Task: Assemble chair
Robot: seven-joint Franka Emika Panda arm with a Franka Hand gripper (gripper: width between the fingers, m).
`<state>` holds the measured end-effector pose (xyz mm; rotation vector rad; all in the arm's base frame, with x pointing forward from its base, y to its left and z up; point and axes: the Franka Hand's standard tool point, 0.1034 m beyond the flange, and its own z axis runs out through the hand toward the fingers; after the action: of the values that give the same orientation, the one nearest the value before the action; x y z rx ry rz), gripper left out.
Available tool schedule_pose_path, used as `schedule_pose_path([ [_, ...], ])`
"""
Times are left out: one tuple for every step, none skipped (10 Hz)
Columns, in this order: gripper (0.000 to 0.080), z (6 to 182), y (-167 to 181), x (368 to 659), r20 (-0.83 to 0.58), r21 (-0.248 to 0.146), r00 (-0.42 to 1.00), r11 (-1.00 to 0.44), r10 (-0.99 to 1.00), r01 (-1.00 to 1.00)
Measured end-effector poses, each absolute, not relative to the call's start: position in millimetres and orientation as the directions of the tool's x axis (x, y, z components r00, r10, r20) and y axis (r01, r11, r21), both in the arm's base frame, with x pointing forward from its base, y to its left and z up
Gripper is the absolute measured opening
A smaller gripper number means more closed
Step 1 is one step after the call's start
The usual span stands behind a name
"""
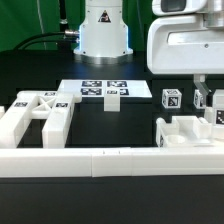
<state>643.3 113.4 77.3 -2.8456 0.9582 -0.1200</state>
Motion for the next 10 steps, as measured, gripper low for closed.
schedule_pose_path([
  [0.0285, 77.2, 113.2, 643.3, 0.018, -0.156, 0.736, -0.729, -0.677, -0.667],
  [0.0285, 77.2, 113.4, 643.0, -0.001, -0.152, 0.633, -0.625, -0.774, -0.765],
  [0.0285, 77.2, 113.6, 642.8, -0.016, -0.144, 0.527, -0.519, -0.850, -0.842],
  [0.0285, 77.2, 113.7, 642.5, -0.026, -0.136, 0.478, -0.471, -0.878, -0.872],
  [0.0285, 76.9, 113.7, 642.3, -0.041, -0.137, 0.426, -0.418, -0.904, -0.898],
  [0.0285, 76.9, 113.5, 642.3, -0.055, -0.136, 0.369, -0.359, -0.928, -0.923],
  [0.0285, 76.9, 113.2, 642.4, -0.057, -0.136, 0.360, -0.350, -0.931, -0.927],
  [0.0285, 76.8, 113.5, 642.3, -0.054, -0.137, 0.380, -0.371, -0.923, -0.919],
  [0.0441, 76.8, 113.6, 642.1, -0.049, -0.138, 0.413, -0.404, -0.909, -0.904],
  [0.0569, 76.7, 113.8, 641.8, -0.046, -0.138, 0.443, -0.433, -0.895, -0.891],
])
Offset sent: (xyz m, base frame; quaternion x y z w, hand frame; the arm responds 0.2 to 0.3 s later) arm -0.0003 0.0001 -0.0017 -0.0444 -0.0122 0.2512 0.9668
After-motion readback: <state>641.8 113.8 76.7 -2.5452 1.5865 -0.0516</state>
